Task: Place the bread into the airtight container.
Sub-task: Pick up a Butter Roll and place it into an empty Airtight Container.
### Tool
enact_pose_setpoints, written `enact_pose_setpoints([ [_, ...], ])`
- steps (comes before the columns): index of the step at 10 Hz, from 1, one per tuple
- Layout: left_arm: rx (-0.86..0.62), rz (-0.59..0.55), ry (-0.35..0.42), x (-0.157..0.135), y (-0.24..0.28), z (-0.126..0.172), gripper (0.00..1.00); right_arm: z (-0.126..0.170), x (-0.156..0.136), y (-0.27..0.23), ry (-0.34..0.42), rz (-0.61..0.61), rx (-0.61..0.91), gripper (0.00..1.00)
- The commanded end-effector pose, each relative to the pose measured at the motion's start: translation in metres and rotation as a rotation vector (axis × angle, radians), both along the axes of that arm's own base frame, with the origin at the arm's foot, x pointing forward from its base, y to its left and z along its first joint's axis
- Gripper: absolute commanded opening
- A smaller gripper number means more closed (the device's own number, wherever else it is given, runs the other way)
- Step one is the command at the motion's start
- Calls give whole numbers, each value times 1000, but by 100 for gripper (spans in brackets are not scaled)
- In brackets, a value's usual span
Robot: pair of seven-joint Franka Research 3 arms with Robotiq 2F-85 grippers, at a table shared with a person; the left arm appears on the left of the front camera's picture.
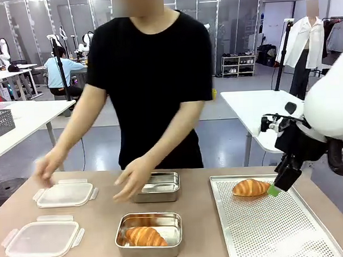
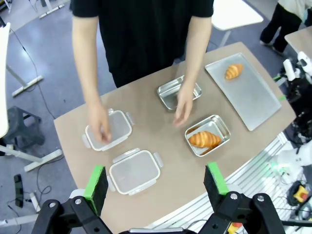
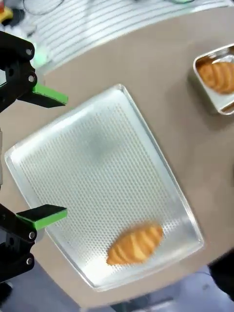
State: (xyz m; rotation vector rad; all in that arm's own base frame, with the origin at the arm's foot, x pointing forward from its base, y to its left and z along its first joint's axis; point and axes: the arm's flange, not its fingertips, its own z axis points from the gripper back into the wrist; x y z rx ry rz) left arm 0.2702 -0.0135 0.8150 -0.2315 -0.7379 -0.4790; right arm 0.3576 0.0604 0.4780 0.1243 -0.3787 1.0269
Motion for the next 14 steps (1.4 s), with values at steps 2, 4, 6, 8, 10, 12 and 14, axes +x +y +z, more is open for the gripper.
enact_pose_setpoints([
  [2, -4, 0, -1, -1, 0, 1, 100, -38, 46, -2, -135, 118, 80, 100],
  [4, -4, 0, -1, -1, 0, 1, 100, -43, 93, 10, -138, 170, 137, 100],
  [6, -4, 0, -1, -1, 0, 1, 100, -41, 118, 31, -140, 240, 167, 100],
  [8, -4, 0, -1, -1, 0, 1, 100, -36, 116, 26, -139, 228, 157, 100],
  [10, -4, 0, -1, -1, 0, 1, 100, -37, 102, 6, -119, 166, 151, 100],
  [12, -4, 0, -1, -1, 0, 1, 100, -40, 37, -66, -235, 25, 250, 100],
  [14, -4, 0, -1, -1, 0, 1, 100, -83, -51, -145, -308, -140, 393, 100],
])
